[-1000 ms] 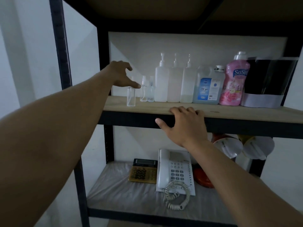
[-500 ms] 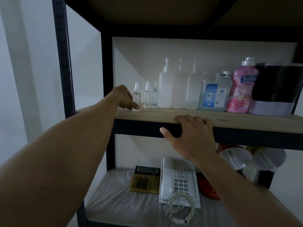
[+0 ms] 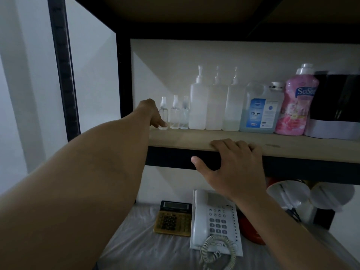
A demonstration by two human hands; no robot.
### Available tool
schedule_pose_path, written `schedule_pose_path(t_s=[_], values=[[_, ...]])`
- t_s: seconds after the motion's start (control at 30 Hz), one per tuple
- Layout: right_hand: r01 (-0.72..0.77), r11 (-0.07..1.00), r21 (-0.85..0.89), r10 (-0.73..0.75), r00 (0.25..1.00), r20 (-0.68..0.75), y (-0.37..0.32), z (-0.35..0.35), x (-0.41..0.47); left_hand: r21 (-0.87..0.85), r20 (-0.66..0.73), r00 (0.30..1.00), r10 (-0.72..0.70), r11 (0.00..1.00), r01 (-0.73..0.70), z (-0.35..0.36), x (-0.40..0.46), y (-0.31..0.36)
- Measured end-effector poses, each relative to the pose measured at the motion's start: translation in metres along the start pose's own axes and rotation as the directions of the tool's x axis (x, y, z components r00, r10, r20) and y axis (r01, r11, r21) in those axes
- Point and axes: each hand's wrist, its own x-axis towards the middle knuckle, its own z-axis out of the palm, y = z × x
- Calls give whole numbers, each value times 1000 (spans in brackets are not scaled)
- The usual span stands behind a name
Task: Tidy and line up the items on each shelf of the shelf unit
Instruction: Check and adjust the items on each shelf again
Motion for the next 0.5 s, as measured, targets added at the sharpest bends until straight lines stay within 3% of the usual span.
schedule_pose_path(t_s=[0.5], values=[[7,1000,19,-6,1000,-13,2,2,0,-3,-111,992,54,999,-55,15,7,1]])
